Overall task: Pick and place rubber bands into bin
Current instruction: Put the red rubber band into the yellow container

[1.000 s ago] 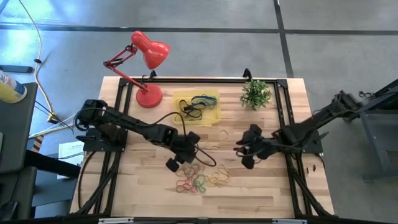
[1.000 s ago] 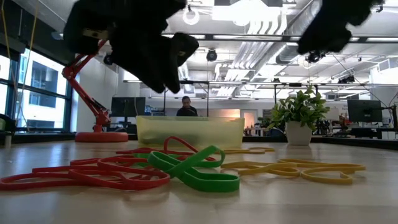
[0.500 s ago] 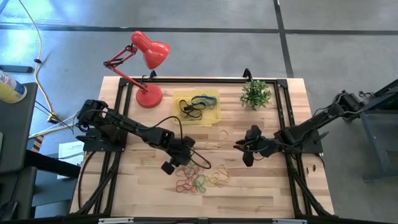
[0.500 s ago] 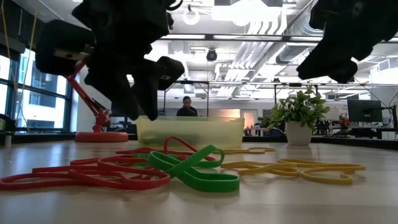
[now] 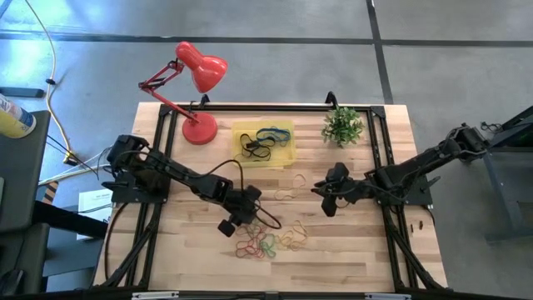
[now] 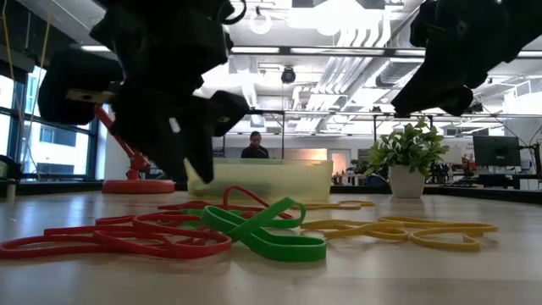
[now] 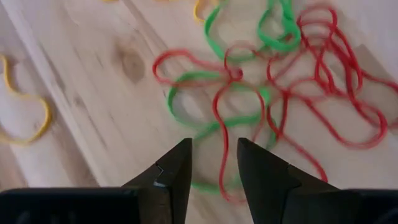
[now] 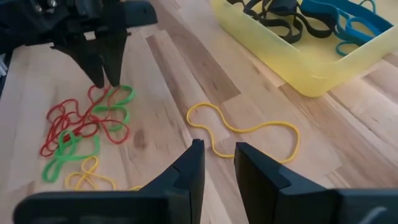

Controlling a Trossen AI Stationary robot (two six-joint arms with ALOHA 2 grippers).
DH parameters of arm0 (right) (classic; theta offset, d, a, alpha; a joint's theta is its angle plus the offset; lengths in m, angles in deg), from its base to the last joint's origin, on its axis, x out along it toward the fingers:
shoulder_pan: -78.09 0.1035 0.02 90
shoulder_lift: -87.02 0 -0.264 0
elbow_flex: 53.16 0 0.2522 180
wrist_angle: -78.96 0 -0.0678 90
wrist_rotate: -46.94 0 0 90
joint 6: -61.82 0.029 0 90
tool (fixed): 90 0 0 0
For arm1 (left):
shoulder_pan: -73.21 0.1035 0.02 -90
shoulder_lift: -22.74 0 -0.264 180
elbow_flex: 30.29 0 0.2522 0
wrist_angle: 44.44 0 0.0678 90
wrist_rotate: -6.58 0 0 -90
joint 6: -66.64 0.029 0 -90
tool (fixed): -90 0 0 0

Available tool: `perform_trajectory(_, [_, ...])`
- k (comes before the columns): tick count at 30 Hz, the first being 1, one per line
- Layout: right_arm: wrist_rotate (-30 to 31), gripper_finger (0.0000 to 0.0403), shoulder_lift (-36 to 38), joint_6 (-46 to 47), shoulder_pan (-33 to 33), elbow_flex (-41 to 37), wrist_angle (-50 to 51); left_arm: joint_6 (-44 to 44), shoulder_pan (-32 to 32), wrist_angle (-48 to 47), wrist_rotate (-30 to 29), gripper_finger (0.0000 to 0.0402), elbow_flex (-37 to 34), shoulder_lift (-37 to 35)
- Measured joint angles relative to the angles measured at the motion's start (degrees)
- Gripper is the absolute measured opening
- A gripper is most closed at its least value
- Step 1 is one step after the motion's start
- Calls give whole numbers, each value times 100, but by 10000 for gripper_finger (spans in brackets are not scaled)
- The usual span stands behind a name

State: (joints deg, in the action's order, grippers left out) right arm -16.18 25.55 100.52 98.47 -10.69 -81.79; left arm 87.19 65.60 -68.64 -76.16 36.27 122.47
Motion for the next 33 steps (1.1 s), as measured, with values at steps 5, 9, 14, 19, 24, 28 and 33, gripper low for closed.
perform_trajectory(5, [-57, 79, -2, -20, -65, 1, -21, -23, -2, 148, 119, 117, 4, 199])
perform_trajectory(9, [-68, 80, -2, -19, -63, 1, -21, 5, 7, 153, 129, 117, 4, 222])
perform_trajectory(14, [-45, 79, -2, -20, -63, 3, -21, 21, 7, 191, 133, 117, 8, 297])
perform_trajectory(19, [-43, 80, -2, -33, -118, 3, -21, 40, 4, 225, 259, 117, 17, 412])
perform_trajectory(24, [-45, 78, -2, -71, -206, 3, -18, 20, 7, 174, 311, 111, 11, 506])
perform_trajectory(28, [-60, 80, -2, -125, -250, 3, -18, 18, 9, 166, 292, 72, 11, 504])
perform_trajectory(33, [-56, 77, -2, -160, -279, 5, -18, 10, 9, 205, 270, 8, 11, 504])
